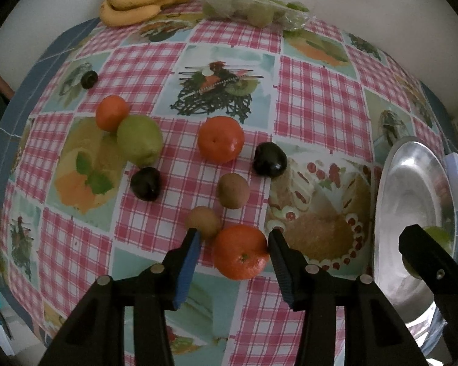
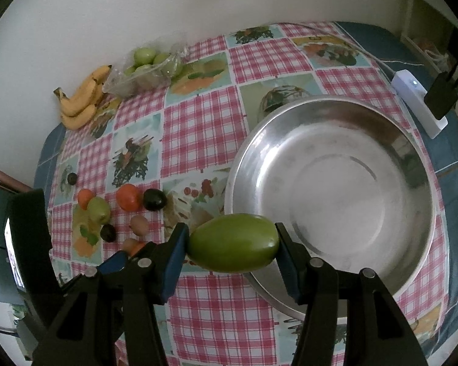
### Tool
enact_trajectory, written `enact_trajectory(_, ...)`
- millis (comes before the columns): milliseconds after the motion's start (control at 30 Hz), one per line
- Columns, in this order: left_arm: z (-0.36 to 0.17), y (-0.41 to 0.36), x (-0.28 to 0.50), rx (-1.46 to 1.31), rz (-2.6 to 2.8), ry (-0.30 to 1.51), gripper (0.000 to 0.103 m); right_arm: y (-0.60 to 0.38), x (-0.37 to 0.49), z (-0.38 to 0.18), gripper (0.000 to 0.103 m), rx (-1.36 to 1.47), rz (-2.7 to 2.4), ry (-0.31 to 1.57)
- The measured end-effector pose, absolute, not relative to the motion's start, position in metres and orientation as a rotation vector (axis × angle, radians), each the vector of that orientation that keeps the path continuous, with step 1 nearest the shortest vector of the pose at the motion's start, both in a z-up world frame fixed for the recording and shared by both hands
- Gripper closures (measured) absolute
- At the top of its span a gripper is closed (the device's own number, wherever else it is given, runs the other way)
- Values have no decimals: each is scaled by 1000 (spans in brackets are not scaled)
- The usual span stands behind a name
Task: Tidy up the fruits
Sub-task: 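Carry the green mango with the right gripper while the left gripper grasps an orange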
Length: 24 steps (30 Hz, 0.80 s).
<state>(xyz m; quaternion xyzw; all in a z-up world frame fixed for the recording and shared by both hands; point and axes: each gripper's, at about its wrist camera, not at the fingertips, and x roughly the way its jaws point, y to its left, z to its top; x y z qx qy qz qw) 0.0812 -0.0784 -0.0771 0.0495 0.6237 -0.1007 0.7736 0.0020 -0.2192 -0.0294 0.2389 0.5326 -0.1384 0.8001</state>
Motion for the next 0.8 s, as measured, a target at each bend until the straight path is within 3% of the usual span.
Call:
enact_trajectory(33, -77, -77, 81, 95, -228, 1352, 63, -219, 2, -30, 46, 514, -297, 1143)
enact_trajectory(467, -55, -64, 83, 18, -260, 1305, 64, -221, 2, -30, 46, 521, -292, 1144)
enact_trajectory(800, -23, -127, 71, 144, -436, 1212, 64, -276, -26, -37, 46, 581, -517, 1127)
